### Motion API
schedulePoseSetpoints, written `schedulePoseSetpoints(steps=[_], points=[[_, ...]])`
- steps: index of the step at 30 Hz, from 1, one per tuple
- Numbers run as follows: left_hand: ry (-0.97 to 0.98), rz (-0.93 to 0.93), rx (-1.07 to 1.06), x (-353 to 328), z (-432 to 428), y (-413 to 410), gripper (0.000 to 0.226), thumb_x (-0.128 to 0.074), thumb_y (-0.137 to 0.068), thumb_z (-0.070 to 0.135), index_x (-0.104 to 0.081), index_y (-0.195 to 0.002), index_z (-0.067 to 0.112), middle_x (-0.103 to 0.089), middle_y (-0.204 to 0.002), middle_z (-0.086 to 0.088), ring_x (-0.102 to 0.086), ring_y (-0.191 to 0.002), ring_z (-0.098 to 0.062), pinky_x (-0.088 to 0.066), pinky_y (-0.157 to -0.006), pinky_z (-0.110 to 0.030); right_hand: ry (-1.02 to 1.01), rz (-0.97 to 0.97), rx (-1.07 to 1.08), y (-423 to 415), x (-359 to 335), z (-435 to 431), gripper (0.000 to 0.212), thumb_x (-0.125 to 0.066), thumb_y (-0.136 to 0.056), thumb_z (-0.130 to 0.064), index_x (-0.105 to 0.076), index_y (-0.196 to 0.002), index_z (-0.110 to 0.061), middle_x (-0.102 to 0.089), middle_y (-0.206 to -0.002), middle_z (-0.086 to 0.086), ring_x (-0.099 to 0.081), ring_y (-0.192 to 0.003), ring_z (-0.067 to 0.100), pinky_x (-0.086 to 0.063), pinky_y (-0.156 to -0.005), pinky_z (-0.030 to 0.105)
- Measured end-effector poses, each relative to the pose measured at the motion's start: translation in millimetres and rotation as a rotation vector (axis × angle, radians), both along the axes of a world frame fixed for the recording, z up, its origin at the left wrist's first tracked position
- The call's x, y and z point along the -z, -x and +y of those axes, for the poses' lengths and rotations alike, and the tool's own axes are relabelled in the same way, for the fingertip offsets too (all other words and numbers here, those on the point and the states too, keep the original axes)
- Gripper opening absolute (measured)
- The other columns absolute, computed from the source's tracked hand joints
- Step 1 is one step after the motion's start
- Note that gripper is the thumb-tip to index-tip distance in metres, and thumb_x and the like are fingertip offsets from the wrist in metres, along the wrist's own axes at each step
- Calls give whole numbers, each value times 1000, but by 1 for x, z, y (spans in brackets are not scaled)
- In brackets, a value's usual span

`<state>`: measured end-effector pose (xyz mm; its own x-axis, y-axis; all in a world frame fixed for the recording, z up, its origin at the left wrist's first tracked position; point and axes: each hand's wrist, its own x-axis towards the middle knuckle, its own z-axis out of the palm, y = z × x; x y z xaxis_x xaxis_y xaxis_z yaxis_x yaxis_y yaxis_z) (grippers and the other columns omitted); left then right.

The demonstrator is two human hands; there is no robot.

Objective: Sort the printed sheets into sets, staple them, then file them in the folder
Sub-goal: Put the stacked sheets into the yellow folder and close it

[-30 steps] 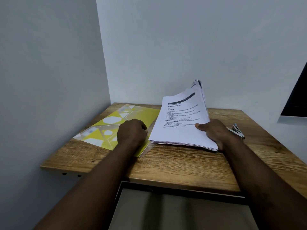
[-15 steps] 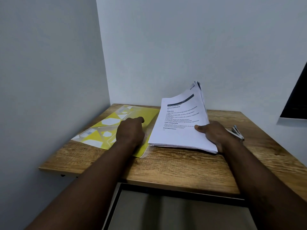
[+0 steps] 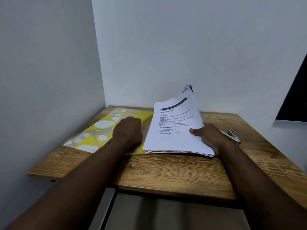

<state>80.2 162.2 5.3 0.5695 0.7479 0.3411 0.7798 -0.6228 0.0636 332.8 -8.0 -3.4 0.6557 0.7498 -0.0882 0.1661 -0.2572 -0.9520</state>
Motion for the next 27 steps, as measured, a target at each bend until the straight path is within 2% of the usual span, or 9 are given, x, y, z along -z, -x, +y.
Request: schedulePoseSetpoints(steps=[5,9,11,12,14,17,20,24,27], points=[[21,-89,-37,-13,-2,-3,39,-62,-83,8,-71,-119,18,-71,-111,-7,-67,-101,-34,-54,-72,-36,7,45,-49,0,-4,-2,41,-82,-92,-20,-70,-127,-3,-80,-106,14,-79,-90,37,-61,-93,55],[24,-143,-92,-21,-8,-8,32,-58,-84,5,-73,-110,14,-70,-111,-8,-66,-100,-33,-52,-71,-35,-30,102,-117,7,-8,-10,26,-76,-94,-9,-74,-119,-1,-81,-98,12,-79,-82,31,-64,-81,43],[26,-146,-135,-24,-11,-8,18,-56,-86,4,-69,-95,11,-67,-105,-8,-62,-91,-32,-47,-67,-35,-15,115,-138,8,-9,-11,27,-77,-93,-9,-74,-118,0,-81,-102,14,-79,-89,34,-62,-89,49],[21,-147,-162,-26,-12,-9,16,-56,-87,4,-68,-95,10,-64,-104,-7,-62,-90,-33,-46,-67,-35,1,114,-147,7,-9,-11,31,-79,-92,-11,-74,-120,0,-81,-105,15,-78,-95,37,-60,-95,53],[-2,-151,-198,-28,-12,-8,19,-57,-91,7,-70,-104,10,-63,-112,-9,-66,-100,-35,-45,-68,-36,41,95,-159,5,-9,-10,39,-83,-89,-17,-73,-123,-2,-80,-108,15,-77,-101,39,-57,-100,57],[3,-105,-146,-28,-9,-8,29,-58,-90,10,-71,-116,14,-66,-122,-7,-66,-109,-35,-48,-72,-36,70,35,-146,8,-12,-10,37,-84,-90,-20,-74,-121,-2,-81,-105,13,-78,-96,36,-60,-96,51],[14,-40,-74,-26,-12,-7,43,-58,-90,12,-68,-131,21,-66,-130,-4,-66,-116,-34,-57,-85,-41,73,22,-116,9,-14,-9,33,-82,-91,-19,-74,-119,-4,-80,-106,13,-77,-97,35,-59,-97,50],[13,-47,61,-17,-23,-7,48,-55,-91,13,-67,-135,31,-63,-131,-2,-63,-120,-33,-56,-93,-44,83,-10,-79,12,-13,-9,40,-84,-90,-20,-73,-123,0,-79,-110,13,-76,-100,35,-58,-101,51],[92,-48,114,-14,-29,-6,45,-57,-92,17,-72,-128,41,-62,-134,2,-60,-123,-28,-52,-91,-36,82,-24,-49,16,-14,-9,33,-80,-93,-15,-72,-122,0,-77,-107,12,-75,-93,32,-60,-88,39]])
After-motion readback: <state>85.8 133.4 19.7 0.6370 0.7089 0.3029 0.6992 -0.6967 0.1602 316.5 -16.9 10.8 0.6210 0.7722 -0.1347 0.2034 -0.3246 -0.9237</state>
